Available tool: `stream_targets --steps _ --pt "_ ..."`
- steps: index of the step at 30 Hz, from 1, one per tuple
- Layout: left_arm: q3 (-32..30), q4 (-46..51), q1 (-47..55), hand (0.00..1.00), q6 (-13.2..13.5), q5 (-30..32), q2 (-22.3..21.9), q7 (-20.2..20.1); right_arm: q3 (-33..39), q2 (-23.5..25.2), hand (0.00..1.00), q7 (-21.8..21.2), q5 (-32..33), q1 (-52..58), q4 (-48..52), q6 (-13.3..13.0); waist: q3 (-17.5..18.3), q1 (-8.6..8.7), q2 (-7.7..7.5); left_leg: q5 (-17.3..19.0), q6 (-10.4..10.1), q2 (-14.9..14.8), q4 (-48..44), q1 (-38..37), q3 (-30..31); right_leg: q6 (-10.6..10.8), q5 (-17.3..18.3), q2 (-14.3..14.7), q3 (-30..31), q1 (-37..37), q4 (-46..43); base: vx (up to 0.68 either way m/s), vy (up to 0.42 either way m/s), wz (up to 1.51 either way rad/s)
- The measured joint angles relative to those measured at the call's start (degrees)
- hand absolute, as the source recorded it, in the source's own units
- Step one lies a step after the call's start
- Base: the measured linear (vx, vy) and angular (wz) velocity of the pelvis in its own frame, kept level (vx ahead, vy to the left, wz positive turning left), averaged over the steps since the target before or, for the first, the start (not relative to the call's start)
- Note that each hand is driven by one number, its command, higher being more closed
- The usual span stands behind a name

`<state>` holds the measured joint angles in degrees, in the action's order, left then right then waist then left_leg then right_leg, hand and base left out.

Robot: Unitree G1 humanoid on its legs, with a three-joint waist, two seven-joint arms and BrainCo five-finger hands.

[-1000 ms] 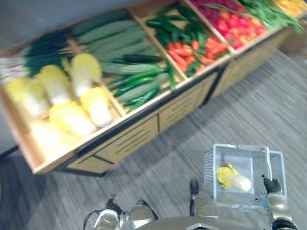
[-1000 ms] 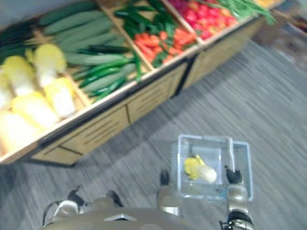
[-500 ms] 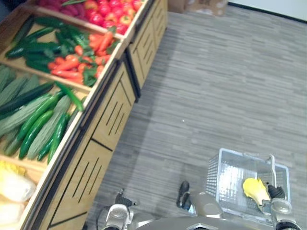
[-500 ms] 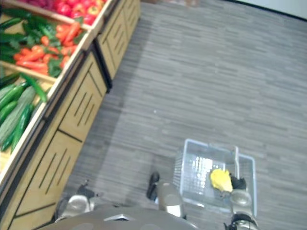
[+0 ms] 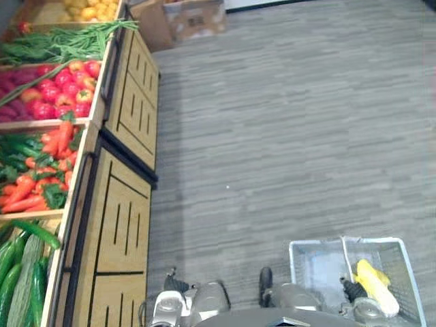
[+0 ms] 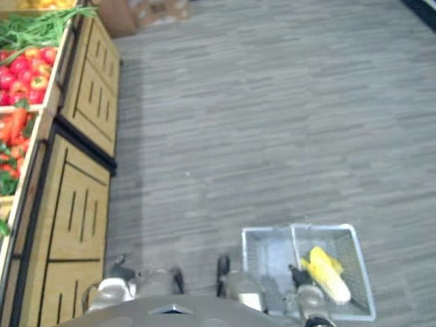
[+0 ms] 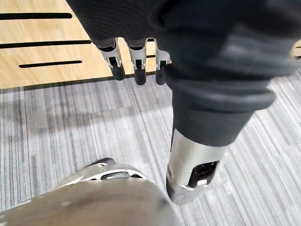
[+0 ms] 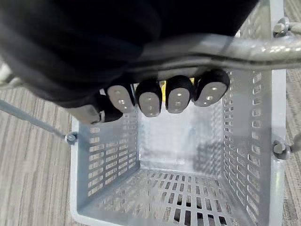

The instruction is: Pick vegetable in the basket

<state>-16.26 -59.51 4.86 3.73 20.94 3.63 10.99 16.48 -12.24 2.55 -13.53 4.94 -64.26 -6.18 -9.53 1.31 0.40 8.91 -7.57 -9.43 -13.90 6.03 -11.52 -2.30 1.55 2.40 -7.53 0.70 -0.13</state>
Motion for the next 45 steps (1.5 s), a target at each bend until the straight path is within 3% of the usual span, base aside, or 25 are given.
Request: stream_targets --steps 3,6,7,10,11,14,16,20,22,25,27,29,31,32,33,34,38,42,44,45 --pt "-0.47 -0.97 -0.01 0.0 0.05 0.09 -0.21 0.02 0.16 0.69 1.0 0.28 -0.03 0.18 0.41 0.02 0.11 -0.12 0.33 -2.64 0.82 0.91 5.43 -0.32 1.29 0.24 0.15 -0.31 1.3 0.01 -0.15 0.12 0.142 -0.21" --pt "-0.54 -1.99 -0.05 0.0 0.03 0.17 -0.7 0.03 0.2 1.32 1.0 0.67 -0.11 0.46 0.64 -0.2 0.25 -0.14 1.32 -8.61 1.74 1.05 9.97 -2.51 1.22 1.88 1.28 -0.13 1.96 0.03 -1.56 0.11 0.218 -0.09" --pt "-0.48 -2.07 -0.07 0.0 -0.05 0.44 -0.7 -0.02 0.63 1.49 1.0 0.81 -0.12 0.42 0.66 -0.28 0.36 -0.12 1.56 -7.36 2.29 1.54 11.51 -3.49 1.23 2.76 1.95 -0.48 2.03 0.12 -2.34 0.1 0.267 0.05" --pt "0.56 -2.08 -0.05 0.0 -0.06 0.59 0.54 -0.08 0.94 3.05 1.0 0.74 -0.19 0.37 0.71 -0.63 0.32 -0.58 -0.05 -5.82 4.18 4.05 11.81 -4.11 0.28 4.11 3.0 -3.09 2.78 0.34 -3.61 0.08 0.262 -0.05" --pt "1.26 -2.04 0.27 0.0 -0.05 0.59 0.6 -0.07 0.97 3.36 1.0 0.75 -0.23 0.45 0.72 -0.78 0.59 -1.51 -0.6 -4.33 4.91 5.31 11.65 -4.7 -0.79 5.4 4.79 -4.64 3.54 1.32 -6.49 0.09 0.229 -0.18" --pt "3.62 -2.04 0.46 0.0 -0.06 0.57 1.08 -0.08 1.19 3.4 1.0 0.91 -0.23 0.7 0.69 -0.78 0.56 -1.58 -0.81 -1.82 6.35 7.79 11.22 -6.31 -1.64 7.65 8.36 -7.61 3.98 3.58 -14.86 0.09 0.215 -0.12" --pt "4.72 -1.98 0.97 0.0 -0.05 0.53 1.47 -0.09 1.17 3.69 1.0 1.01 -0.25 0.81 0.86 -0.82 0.89 -1.36 -0.29 -0.25 7.28 8.18 9.97 -6.69 -1.9 7.76 8.58 -8.66 3.65 7.45 -23.96 0.14 0.206 -0.06" --pt "5.41 -1.93 1.19 0.0 -0.04 0.43 3.06 -0.17 1.51 5.36 1.0 1.26 -0.24 1.5 0.81 -0.75 0.43 -1.15 -2.12 1.17 8.43 9.75 9.79 -10.53 -0.17 8.81 7.87 -12.03 1.26 11.32 -39.01 0.2 0.085 0.23" --pt "5.38 -1.86 1.39 0.0 -0.07 0.42 3.26 -0.16 1.68 5.56 1.0 1.18 -0.26 1.9 0.73 -0.34 -0.11 -0.43 -1.87 2.0 9.2 9.23 10.2 -12.81 1.54 7.77 8.67 -13.45 -1.6 13.48 -43.5 0.31 -0.01 0.43" --pt "5.17 -1.86 1.77 0.0 -0.1 0.43 3.32 -0.16 1.71 5.4 1.0 1.12 -0.66 0.74 0.76 -0.26 -0.28 0.17 -1.32 2.91 8.29 6.35 10.28 -13.52 2.91 7.42 9.78 -12.14 -5.04 16.41 -34.2 0.2 -0.064 0.23" --pt "5.11 -1.67 1.17 0.0 -0.1 0.48 3.34 -0.16 2.46 4.96 1.0 1.25 -1.94 -0.21 0.86 -0.27 -0.72 0.12 -0.71 3.76 6.87 3.85 10.27 -14.26 3.28 9.29 8.04 -10.94 -4.99 17.71 -23.29 0.29 -0.182 0.19" --pt "4.63 -1.42 1.17 0.0 -0.09 0.58 3.38 -0.16 3.12 4.36 1.0 1.6 -2.61 -0.48 0.9 -0.27 -0.93 0.03 -1.23 5.02 4.76 2.42 10.24 -15.62 3.76 9.32 1.08 -11.5 -3.69 17.7 -10.5 0.4 -0.305 0.17" --pt "3.93 -0.93 0.96 0.0 -0.07 0.6 3.7 -0.14 3.77 4.27 1.0 1.9 -3.06 -0.87 1.25 -0.27 -1.6 0.08 -2.72 6.63 2.36 2.08 10.45 -17.56 4.46 9.81 -1.21 -13.0 -2.8 16.71 -4.18 0.33 -0.315 0.22" --pt "2.72 -0.93 0.56 0.0 -0.07 0.58 3.87 -0.13 5.16 3.88 1.0 2.0 -4.07 -1.13 1.32 -0.08 -2.47 0.02 -3.15 7.94 0.52 0.73 10.97 -19.49 4.44 10.41 -7.56 -12.71 -3.89 16.07 -5.33 0.34 -0.387 0.27" --pt "2.71 -1.22 -0.14 0.0 0.03 0.6 3.0 -0.28 6.54 3.02 1.0 2.17 -4.45 -1.96 1.71 -0.11 -2.92 0.1 -1.65 8.2 0.16 -0.76 10.51 -19.57 4.44 10.14 -7.78 -11.64 -4.8 17.42 -9.64 0.39 -0.442 0.15" --pt "2.74 -1.25 -0.51 0.0 0.26 0.6 2.49 -0.3 7.37 2.15 1.0 2.05 -4.55 -2.61 1.78 -0.11 -3.04 0.07 -1.38 7.44 0.55 -1.55 9.77 -19.16 4.22 8.27 -5.41 -11.17 -4.8 19.25 -13.36 0.31 -0.344 0.13" --pt "1.91 -1.45 -0.69 0.0 0.74 0.63 2.48 -0.58 9.83 -0.6 1.0 1.87 -4.63 -3.13 2.87 -0.27 -2.2 0.34 0.8 2.69 -1.6 -4.7 5.6 -16.42 7.34 5.51 1.51 -10.17 -7.58 20.61 -19.79 0.32 -0.313 0.19" --pt "1.09 -1.51 -0.07 0.0 0.61 0.6 2.52 -0.6 9.75 -1.42 1.0 1.63 -4.64 -3.4 2.52 -0.27 -1.78 0.25 1.11 -3.47 -4.24 -5.9 -7.54 -8.98 12.53 3.72 4.13 -9.74 -10.19 17.63 -19.1 0.25 -0.203 0.33" --pt "0.61 -0.83 1.07 0.0 0.67 0.47 2.23 -0.54 8.49 -1.83 1.0 1.44 -4.63 -3.21 2.47 -0.22 -1.77 0.01 1.0 -13.11 -6.07 -6.87 -17.4 -5.31 11.74 2.39 5.05 -9.65 -11.84 12.39 -17.23 0.33 -0.164 0.26" --pt "0.62 -0.8 1.24 0.0 0.71 0.47 2.2 -0.54 7.98 -2.17 1.0 1.42 -4.62 -3.27 2.5 -0.22 -1.91 -0.07 0.75 -14.81 -6.15 -7.55 -20.04 -4.64 10.57 2.19 5.17 -9.62 -12.23 10.93 -16.03 0.32 -0.144 0.17"
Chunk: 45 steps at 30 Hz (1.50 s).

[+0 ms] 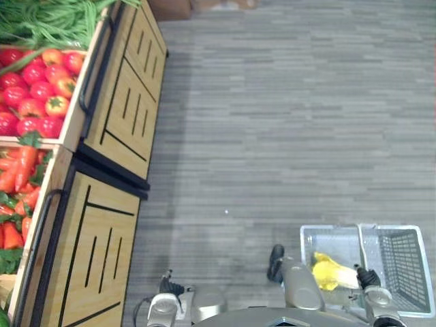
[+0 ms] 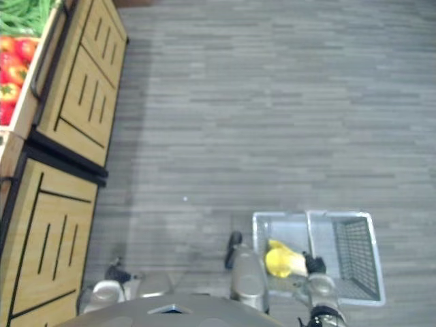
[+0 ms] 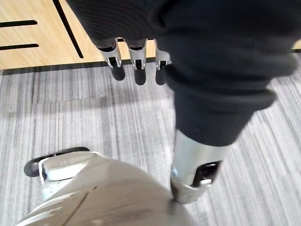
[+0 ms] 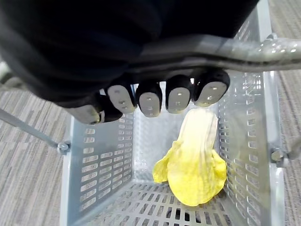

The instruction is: Pick vegetable in the basket

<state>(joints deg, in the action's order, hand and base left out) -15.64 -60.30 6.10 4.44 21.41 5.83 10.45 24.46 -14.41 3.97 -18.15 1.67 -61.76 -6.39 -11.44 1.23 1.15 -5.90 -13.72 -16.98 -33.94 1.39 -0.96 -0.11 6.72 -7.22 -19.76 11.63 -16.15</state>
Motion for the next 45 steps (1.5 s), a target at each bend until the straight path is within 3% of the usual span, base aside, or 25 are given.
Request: stream_targets --steps 2,5,6,9,10,11,12,14,15,17,19,21,23,24,25,26,28,30,32,35,37,38,39,42,45 --pt "-0.03 0.68 0.19 0.0 0.01 -0.01 -0.22 0.01 -0.28 -1.18 1.0 -0.03 0.03 -0.53 0.45 -0.07 0.01 -0.22 0.09 5.73 0.74 -0.42 -10.31 4.35 -5.4 -0.02 0.01 0.02 -0.51 -5.43 3.75 0.29 -0.102 0.11" --pt "-0.02 2.17 0.34 0.0 0.42 -0.18 -1.33 0.33 -0.26 -1.3 1.0 0.14 0.11 -1.08 0.8 -0.17 0.18 -0.96 0.36 13.32 3.64 2.05 -10.88 10.29 -9.03 0.15 -0.07 -0.33 -2.08 -10.41 7.54 0.22 0.014 0.22" --pt "0.07 2.22 0.26 0.0 0.44 -0.18 -1.36 0.33 -0.26 -1.27 1.0 0.15 0.1 -1.27 0.8 -0.19 0.15 -1.5 0.3 14.03 4.04 2.49 -9.6 11.44 -10.03 0.29 -0.13 -0.47 -2.23 -10.98 8.01 0.19 0.11 0.2" --pt "0.59 2.0 0.63 0.0 0.33 -0.18 -2.47 0.28 -0.06 -1.26 1.0 0.59 0.12 -0.94 2.0 -0.23 0.29 -2.24 0.55 11.82 6.88 6.66 8.7 14.36 -14.43 3.12 0.07 -2.07 -4.66 -13.65 9.69 0.17 0.18 0.38" --pt "0.63 1.98 1.08 0.0 0.31 -0.16 -3.04 0.3 -0.03 -1.22 1.0 0.66 0.13 -0.15 3.17 -0.25 0.61 -2.6 1.43 5.77 7.91 7.87 18.44 14.39 -15.21 4.78 0.5 -1.92 -5.64 -14.89 10.15 0.23 0.266 0.37" --pt "0.66 1.84 1.7 0.0 0.32 -0.17 -3.73 0.29 -0.03 -1.33 1.0 0.71 0.12 0.78 3.86 -0.25 1.08 -3.03 2.57 2.46 10.48 7.95 24.32 14.27 -16.18 6.11 1.38 -1.37 -6.03 -15.44 10.1 0.28 0.305 0.55" --pt "0.64 1.87 1.62 0.0 0.27 -0.13 -3.43 0.16 -0.36 0.17 1.0 0.78 0.11 1.19 4.88 -0.18 1.57 -3.1 1.65 2.79 12.36 10.12 26.2 13.56 -16.69 6.56 1.71 -2.77 -6.56 -16.31 10.28 0.23 0.241 0.44" --pt "0.01 2.7 1.71 0.0 0.23 -0.08 -2.92 0.14 -1.13 2.2 1.0 0.8 0.11 1.47 7.01 -0.22 1.63 -4.0 -0.63 5.49 13.08 11.62 25.76 14.11 -19.63 6.77 1.54 -4.39 -6.67 -16.74 12.59 0.24 0.167 0.27" --pt "-0.62 3.27 1.94 0.0 -0.03 -0.08 -2.89 0.15 -2.16 2.64 1.0 0.8 0.11 1.29 7.33 -0.22 1.78 -4.64 -1.47 7.58 13.78 11.12 23.46 14.06 -23.69 8.53 0.44 -5.23 -6.72 -17.4 13.49 0.25 0.12 0.12" --pt "-0.53 3.13 2.24 0.0 -0.07 -0.05 -2.87 0.18 -2.84 3.03 1.0 0.78 0.09 1.25 7.24 -0.23 1.89 -5.02 -1.92 9.91 15.55 12.59 21.42 13.04 -23.99 8.77 0.19 -7.07 -4.95 -19.21 13.02 0.27 0.143 0.17" --pt "-0.41 2.91 2.78 0.0 -0.13 0.12 -2.25 0.19 -3.92 3.64 1.0 0.68 0.08 1.28 6.52 -0.28 3.03 -4.91 -2.8 11.48 15.94 14.08 21.7 11.72 -23.3 8.75 -0.29 -8.75 -2.98 -18.65 8.74 0.29 0.168 0.21" --pt "0.26 1.75 2.84 0.0 -0.2 0.13 -1.68 0.14 -4.73 4.33 1.0 0.6 0.13 0.69 4.58 -0.36 4.09 -4.97 -3.01 12.89 16.17 14.58 22.13 9.78 -22.51 10.36 -1.3 -10.48 -0.13 -15.57 -0.81 0.28 0.137 0.2" --pt "2.14 1.56 3.56 0.0 -0.76 0.17 -0.57 0.06 -4.66 6.02 1.0 0.59 0.25 -0.08 3.18 -0.65 4.94 -4.6 -3.81 13.45 16.56 15.68 24.35 5.88 -20.87 11.55 -6.83 -12.92 3.61 -10.25 -16.5 0.32 0.152 0.37" --pt "2.92 1.66 3.87 0.0 -0.92 0.15 -0.15 -0.01 -4.73 6.54 1.0 0.71 0.27 -0.35 2.81 -1.03 5.39 -4.32 -3.7 13.62 16.82 15.99 25.35 4.12 -19.35 12.06 -12.0 -13.13 6.26 -7.57 -22.79 0.3 0.122 0.66" --pt "4.23 1.84 3.91 0.0 -1.03 0.16 0.69 -0.08 -4.84 6.57 1.0 0.69 0.17 -0.51 2.86 -2.12 5.48 -3.54 -3.99 14.01 17.41 16.42 26.17 1.97 -16.72 13.41 -13.2 -12.67 9.32 -4.56 -31.18 0.39 0.07 1.0" --pt "4.75 2.2 3.9 0.0 -1.24 0.12 1.0 -0.12 -5.24 6.44 1.0 0.64 0.09 -0.64 2.85 -3.1 5.24 -3.26 -4.4 14.56 17.74 16.7 26.87 -0.06 -13.86 13.15 -9.16 -11.06 11.02 -1.67 -38.56 0.33 0.025 1.15" --pt "4.74 2.15 4.14 0.0 -1.4 0.08 1.4 -0.09 -5.12 6.37 1.0 0.78 0.16 -0.93 2.94 -3.57 5.13 -3.06 -5.15 15.19 17.75 16.62 27.87 -4.11 -9.94 11.3 -2.23 -8.57 9.66 1.25 -41.69 0.37 -0.041 1.14" --pt "4.6 2.18 4.12 0.0 -1.45 -0.07 1.25 -0.05 -4.54 6.23 1.0 0.88 0.23 -1.06 2.89 -3.75 5.04 -2.87 -5.14 16.26 17.41 16.53 27.81 -6.13 -5.78 8.48 1.55 -7.64 6.77 3.26 -36.53 0.32 -0.123 1.1" --pt "4.4 2.18 3.75 0.0 -1.43 -0.11 1.13 -0.04 -4.46 6.15 1.0 0.92 0.44 -1.29 2.74 -3.74 4.94 -2.75 -4.91 17.47 16.82 16.22 27.49 -6.83 -1.2 7.05 2.37 -6.5 5.92 5.07 -26.65 0.36 -0.228 1.33" --pt "2.68 2.07 3.07 0.0 -1.37 -0.38 1.0 -0.07 -3.0 6.15 1.0 0.74 0.63 -2.31 2.22 -3.34 3.94 -2.9 -4.04 20.06 13.58 13.75 25.76 -7.49 5.74 7.72 0.96 -2.28 12.9 4.93 -3.78 0.37 -0.33 1.28" --pt "0.37 2.12 2.96 0.0 -1.32 -0.47 1.29 -0.09 -2.25 6.35 1.0 0.63 0.62 -2.3 2.33 -2.99 2.66 -2.93 -5.8 23.14 10.88 13.31 22.6 -7.21 8.2 8.15 -2.94 -2.63 18.68 1.86 7.61 0.36 -0.42 1.33" --pt "-1.51 1.44 2.17 0.0 -1.4 -0.52 0.82 -0.08 -1.12 5.99 1.0 0.58 0.59 -2.3 2.36 -2.8 1.58 -3.08 -5.26 25.41 9.24 11.78 19.84 -6.34 8.32 9.12 -8.94 -1.4 17.59 0.56 6.76 0.32 -0.419 1.21" --pt "-1.9 1.1 2.22 0.0 -1.34 -0.59 -0.92 -0.29 0.35 5.66 1.0 0.55 0.59 -2.81 2.85 -2.3 1.54 -3.41 -3.43 24.97 9.03 9.75 19.08 -5.63 7.71 8.31 -5.4 -0.36 15.52 1.2 2.98 0.31 -0.392 1.1" --pt "-4.24 0.87 2.85 0.0 -1.39 -0.99 -2.85 -0.54 2.6 5.39 1.0 0.26 0.66 -2.44 2.94 -2.27 1.7 -3.32 -2.66 21.84 7.41 8.25 22.16 -6.83 10.86 6.81 4.08 -1.11 10.9 2.53 -7.72 0.3 -0.335 0.98" --pt "-6.45 0.87 2.67 0.0 -1.46 -1.09 -3.12 -0.5 2.5 5.14 1.0 0.01 0.62 -2.62 2.84 -2.29 2.0 -3.4 -2.19 18.65 6.82 6.58 24.64 -5.88 12.47 5.43 5.48 -0.96 7.19 2.2 -8.46 0.32 -0.27 0.75"
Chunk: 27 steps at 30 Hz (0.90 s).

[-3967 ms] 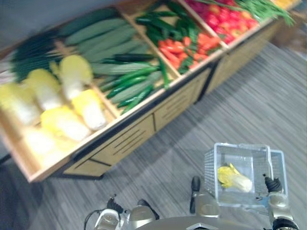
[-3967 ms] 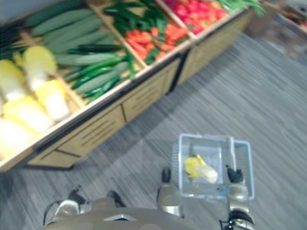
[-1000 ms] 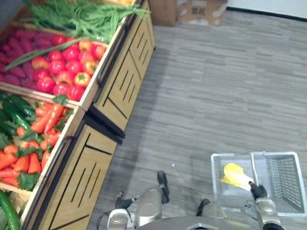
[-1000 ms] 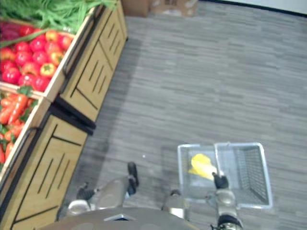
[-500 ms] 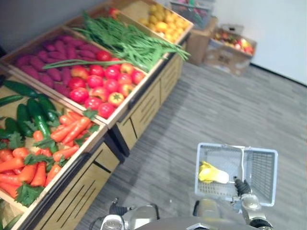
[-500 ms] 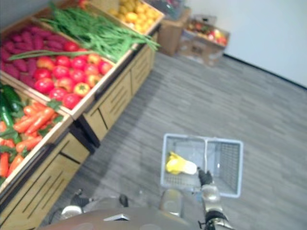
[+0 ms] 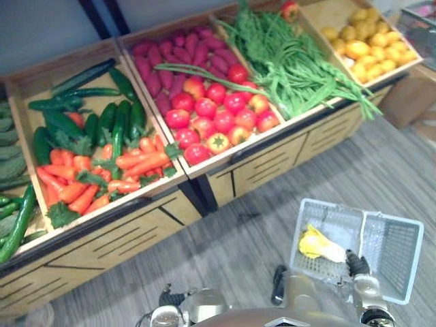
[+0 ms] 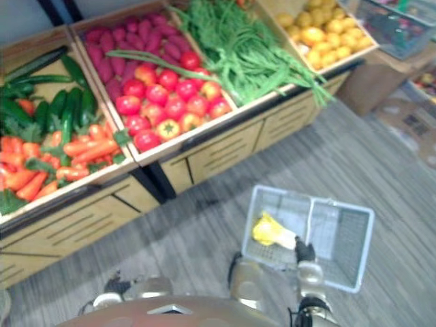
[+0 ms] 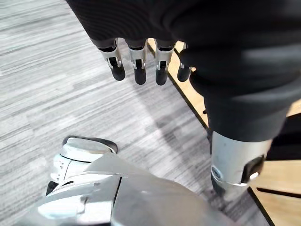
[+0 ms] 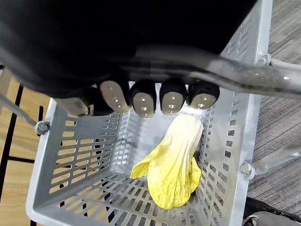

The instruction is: Pick vegetable in the basket

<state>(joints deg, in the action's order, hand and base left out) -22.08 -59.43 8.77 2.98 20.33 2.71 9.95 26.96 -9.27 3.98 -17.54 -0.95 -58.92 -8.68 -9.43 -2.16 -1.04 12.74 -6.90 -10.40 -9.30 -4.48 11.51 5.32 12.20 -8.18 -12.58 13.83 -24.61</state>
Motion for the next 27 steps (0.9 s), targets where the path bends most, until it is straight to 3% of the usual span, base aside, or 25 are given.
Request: stream_targets --steps 1,3,4,5,6,7,8,9,11,14,18,19,27 --pt "-0.37 0.0 0.05 0.0 -0.06 -0.03 -0.13 0.0 -0.3 -0.03 1.0 -0.34 0.0 0.02 -0.33 -0.02 0.65 0.26 0.64 -1.66 -0.92 -0.76 0.05 1.92 0.95 -0.57 -0.1 0.12 -1.31 -0.43 0.21 0.3 -0.183 0.97" --pt "-0.37 0.24 -0.1 0.0 -0.04 -0.17 -0.14 -0.09 0.6 -0.2 1.0 -0.46 0.06 0.05 -2.47 0.57 0.93 0.62 -0.01 -6.32 -2.11 -0.3 -1.2 5.24 -1.02 -0.85 -0.15 -1.56 -5.14 -3.91 3.3 0.34 -0.096 1.56" --pt "-0.18 0.67 -0.21 0.0 -0.13 -1.0 0.17 -0.1 1.97 -0.35 1.0 -0.43 0.13 0.37 -3.54 1.05 0.92 0.79 -0.62 -9.14 -2.2 0.55 -2.41 6.55 -4.69 -0.86 -0.14 -3.06 -7.5 -5.91 3.51 0.33 -0.08 2.06" --pt "0.66 0.78 -1.1 0.0 -0.58 -1.94 -0.27 0.05 3.72 -1.14 1.0 -0.28 0.85 0.59 -4.68 1.15 0.53 1.9 -0.33 -12.99 -0.95 0.54 -4.12 7.2 -12.07 -3.35 -0.83 -5.55 -8.21 -3.96 -4.85 0.16 -0.049 1.9" --pt "1.0 0.19 -1.54 0.0 -0.91 -2.13 -0.7 0.3 4.39 -2.17 1.0 0.09 2.49 0.04 -4.66 1.08 0.09 2.49 1.47 -13.33 -0.59 -2.44 -5.0 7.77 -17.71 -1.41 1.11 -4.06 -7.22 -1.73 -5.0 0.12 -0.067 1.54" --pt "1.09 -0.1 -1.82 0.0 -1.07 -2.12 -0.42 0.44 4.29 -2.45 1.0 0.66 2.65 0.06 -4.44 1.01 0.3 2.71 2.99 -13.09 -0.95 -4.7 -5.38 8.07 -21.09 -1.86 -0.66 -1.28 -6.17 -3.87 6.21 0.13 -0.095 1.26" --pt "0.96 -0.34 -2.59 0.0 -0.91 -2.05 1.07 0.59 3.48 -2.04 1.0 0.81 2.05 0.4 -3.73 0.87 -0.93 2.93 1.69 -12.81 -1.19 -4.61 -7.99 8.77 -26.12 -2.63 -13.38 -1.03 -6.16 -7.28 20.35 0.13 -0.093 1.05" --pt "2.02 -0.91 -3.22 0.0 -0.74 -2.05 0.26 0.67 2.33 -3.22 1.0 0.72 1.52 0.58 -3.99 1.19 -0.27 2.7 2.45 -11.77 -1.53 -4.57 -4.4 9.23 -28.19 -2.88 -14.34 -0.79 -7.82 -7.47 20.48 0.15 -0.047 0.95" --pt "1.76 -0.8 -3.23 0.0 -0.59 -2.06 -1.44 0.97 1.11 -4.58 1.0 0.5 0.85 0.35 -3.86 1.15 -0.13 2.43 3.59 -16.52 -0.71 -2.05 4.02 8.1 -29.96 -2.72 -14.22 -0.41 -9.34 -7.53 21.53 0.08 0.038 0.44" --pt "1.34 -1.2 -2.88 0.0 -0.71 -2.03 -1.4 0.98 1.29 -3.11 1.0 0.41 0.72 -0.02 -4.07 1.2 0.41 2.01 4.55 -16.85 -0.95 -2.2 9.32 7.32 -29.18 -2.39 -14.63 1.55 -10.75 -8.17 24.57 0.02 0.031 0.28" --pt "1.25 -1.66 -1.53 0.0 -1.06 -1.66 -0.87 0.92 0.81 -0.68 1.0 0.43 2.41 0.02 -4.75 1.13 0.29 1.88 3.54 -16.33 -1.17 -1.29 9.95 5.58 -28.42 -2.02 -14.84 0.83 -11.34 -10.23 24.81 -0.03 0.067 0.14" --pt "2.65 -2.17 -2.4 0.0 -1.0 -1.49 1.99 0.87 -4.88 -0.15 1.0 0.46 2.78 1.94 -2.5 1.03 1.56 3.32 1.36 -11.68 -0.45 1.2 10.09 4.29 -29.74 0.14 -17.06 -0.53 -7.5 -10.12 26.63 0.0 0.0 0.0" --pt "2.64 -2.15 -2.52 0.0 -1.0 -1.5 2.32 0.84 -4.88 -0.15 1.0 0.16 2.78 1.94 -2.5 1.02 1.57 3.46 1.37 -11.62 -0.52 1.17 10.29 3.65 -30.46 0.14 -17.06 -0.38 -6.76 -10.23 26.65 0.0 0.0 -0.03"
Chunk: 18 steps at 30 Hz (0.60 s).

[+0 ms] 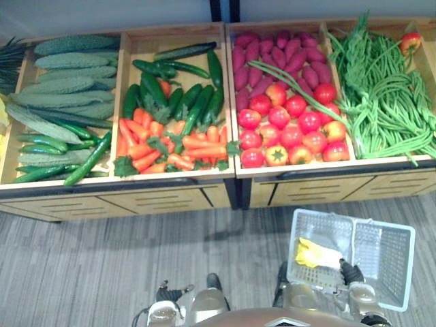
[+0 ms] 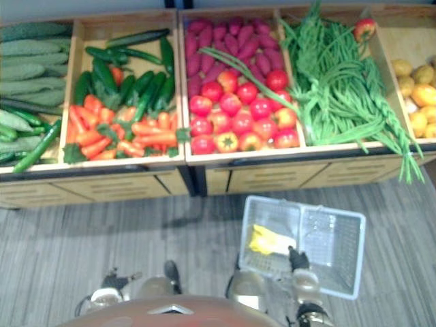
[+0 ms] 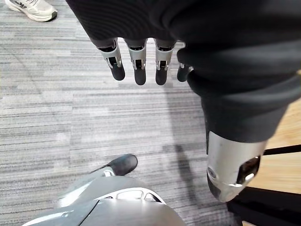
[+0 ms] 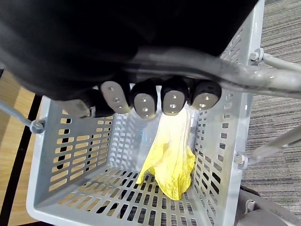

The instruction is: Pick vegetable in the basket

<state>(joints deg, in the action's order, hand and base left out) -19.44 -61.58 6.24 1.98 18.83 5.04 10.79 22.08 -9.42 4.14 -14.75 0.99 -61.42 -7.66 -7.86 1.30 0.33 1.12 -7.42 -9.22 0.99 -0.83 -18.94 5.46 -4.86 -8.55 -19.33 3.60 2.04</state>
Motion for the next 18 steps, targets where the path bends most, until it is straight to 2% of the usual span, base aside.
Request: stream_targets --steps 6,12,14,18 --pt "0.07 0.78 -1.79 0.0 0.11 0.03 2.57 -0.07 -0.14 -0.02 1.0 -1.74 0.07 1.0 0.02 -0.06 0.91 0.25 0.09 0.17 -0.23 -0.21 0.81 -2.55 -1.74 -0.01 -0.01 0.58 1.59 -1.35 0.46 0.01 -0.009 -0.15" --pt "3.52 10.17 -2.73 0.0 1.98 1.79 6.24 0.5 -0.55 -1.42 1.0 -1.97 0.07 1.32 0.47 -0.79 1.38 0.22 0.59 0.23 -0.08 0.19 0.8 -0.99 -2.37 0.04 0.0 0.21 2.45 0.62 0.09 -0.01 -0.004 -0.05" --pt "3.49 13.48 -2.61 0.0 2.35 2.84 6.51 1.49 -0.38 -1.9 1.0 -1.92 0.07 1.36 1.03 -1.26 1.55 0.21 0.91 0.12 0.07 0.4 0.83 0.12 -2.33 0.05 0.0 0.0 2.54 2.13 -0.19 0.0 0.0 0.0" --pt "2.08 21.2 -1.35 0.0 2.78 6.62 6.61 6.95 0.04 -2.16 1.0 -1.58 0.01 1.56 1.88 -1.87 1.36 0.07 1.68 0.19 0.09 0.43 0.9 0.66 -2.48 0.09 -0.06 0.1 2.78 2.89 -0.32 0.05 -0.011 -0.02"
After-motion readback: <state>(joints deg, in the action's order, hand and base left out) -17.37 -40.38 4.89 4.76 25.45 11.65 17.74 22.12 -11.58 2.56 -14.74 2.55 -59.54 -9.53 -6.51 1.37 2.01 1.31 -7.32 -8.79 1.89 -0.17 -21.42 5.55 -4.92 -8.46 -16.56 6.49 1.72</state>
